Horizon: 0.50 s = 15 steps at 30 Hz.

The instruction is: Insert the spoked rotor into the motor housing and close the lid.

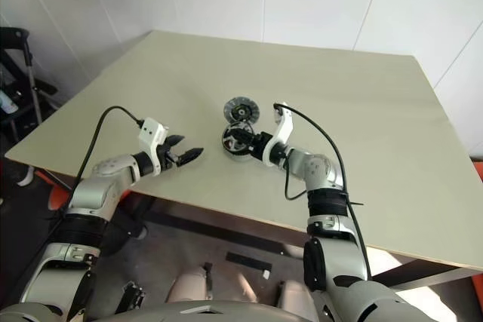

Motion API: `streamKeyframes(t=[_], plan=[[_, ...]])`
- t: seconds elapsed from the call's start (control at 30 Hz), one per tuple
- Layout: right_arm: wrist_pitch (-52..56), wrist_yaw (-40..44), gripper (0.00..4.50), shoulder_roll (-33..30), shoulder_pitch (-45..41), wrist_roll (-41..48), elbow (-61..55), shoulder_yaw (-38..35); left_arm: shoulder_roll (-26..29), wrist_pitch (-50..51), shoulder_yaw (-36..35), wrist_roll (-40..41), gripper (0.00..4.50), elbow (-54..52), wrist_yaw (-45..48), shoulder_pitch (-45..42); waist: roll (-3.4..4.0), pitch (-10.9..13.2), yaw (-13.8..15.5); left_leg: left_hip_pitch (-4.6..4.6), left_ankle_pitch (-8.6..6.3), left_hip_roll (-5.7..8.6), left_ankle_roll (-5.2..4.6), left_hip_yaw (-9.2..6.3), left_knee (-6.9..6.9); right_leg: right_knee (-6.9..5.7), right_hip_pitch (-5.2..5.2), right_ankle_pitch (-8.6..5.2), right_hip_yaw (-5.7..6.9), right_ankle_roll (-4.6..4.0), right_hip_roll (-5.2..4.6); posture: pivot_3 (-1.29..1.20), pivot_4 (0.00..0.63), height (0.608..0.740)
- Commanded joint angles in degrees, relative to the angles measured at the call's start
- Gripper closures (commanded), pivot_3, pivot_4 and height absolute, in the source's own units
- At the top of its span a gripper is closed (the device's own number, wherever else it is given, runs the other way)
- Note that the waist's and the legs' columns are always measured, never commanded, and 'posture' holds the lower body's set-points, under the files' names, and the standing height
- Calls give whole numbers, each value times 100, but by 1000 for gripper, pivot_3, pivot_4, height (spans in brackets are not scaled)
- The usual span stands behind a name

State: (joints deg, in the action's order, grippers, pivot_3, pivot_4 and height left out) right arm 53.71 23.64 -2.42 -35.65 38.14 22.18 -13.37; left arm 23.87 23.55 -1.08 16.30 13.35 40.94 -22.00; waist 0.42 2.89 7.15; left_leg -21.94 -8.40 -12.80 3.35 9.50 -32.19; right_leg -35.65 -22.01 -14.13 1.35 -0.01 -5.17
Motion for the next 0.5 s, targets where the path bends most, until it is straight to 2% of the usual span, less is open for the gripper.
streamKeyframes(t=[0.03,0.5], plan=[[-73,41,1219,-62,-9,2,-230,6,45,-88,-70,-2,25,-154,-4,-80,0,0,1,0,0,0,0,0,0,0,0,0,0,0,0,0,0,740],[-353,436,1219,-172,306,175,-1156,32,-38,-132,20,-22,25,-50,34,-149,0,0,-3,-8,0,0,0,0,2,1,-8,0,0,0,1,0,0,740]])
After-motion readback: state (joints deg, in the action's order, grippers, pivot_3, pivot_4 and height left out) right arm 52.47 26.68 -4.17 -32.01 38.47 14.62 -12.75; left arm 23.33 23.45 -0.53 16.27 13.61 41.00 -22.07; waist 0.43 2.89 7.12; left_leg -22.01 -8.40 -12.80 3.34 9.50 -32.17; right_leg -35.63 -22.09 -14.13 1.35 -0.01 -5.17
